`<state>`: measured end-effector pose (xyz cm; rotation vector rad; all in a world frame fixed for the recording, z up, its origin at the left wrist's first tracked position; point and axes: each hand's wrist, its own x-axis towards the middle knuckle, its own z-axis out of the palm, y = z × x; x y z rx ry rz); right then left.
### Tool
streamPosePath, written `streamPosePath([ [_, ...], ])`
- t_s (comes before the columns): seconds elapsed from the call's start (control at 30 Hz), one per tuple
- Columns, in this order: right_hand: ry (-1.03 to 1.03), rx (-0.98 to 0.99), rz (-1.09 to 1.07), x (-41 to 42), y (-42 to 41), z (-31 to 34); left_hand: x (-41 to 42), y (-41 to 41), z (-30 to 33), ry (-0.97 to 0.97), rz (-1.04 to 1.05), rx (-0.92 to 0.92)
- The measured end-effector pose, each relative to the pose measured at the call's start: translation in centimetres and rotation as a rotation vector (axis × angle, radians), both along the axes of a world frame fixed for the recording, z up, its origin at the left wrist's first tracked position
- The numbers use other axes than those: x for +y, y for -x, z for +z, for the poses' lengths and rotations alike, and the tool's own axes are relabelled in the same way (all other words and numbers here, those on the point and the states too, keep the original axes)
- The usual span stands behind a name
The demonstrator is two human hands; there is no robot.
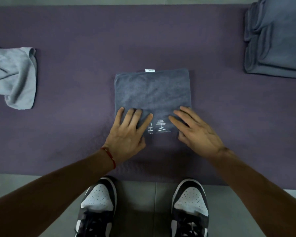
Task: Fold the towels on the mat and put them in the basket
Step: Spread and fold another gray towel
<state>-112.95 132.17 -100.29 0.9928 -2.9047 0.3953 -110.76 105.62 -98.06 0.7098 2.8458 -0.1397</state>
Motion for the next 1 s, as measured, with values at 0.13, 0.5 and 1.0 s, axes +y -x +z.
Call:
streamPosePath([
  [0.13, 0.127, 0.009, -0.191, -1.8, 1.0, 1.8, 1.3, 0.3, 0.8, 0.048, 0.079, 0.008],
  [0.5, -0.014, -0.188, 0.047, 2.6, 3.8, 1.5, -4.2, 2.9, 0.9, -0.333, 0.099, 0.054],
  [1.0, 0.334, -0.631, -0.422, 1.7, -3.1, 5.7, -7.3, -2.4, 3.3, -0.856, 0.492, -0.304],
])
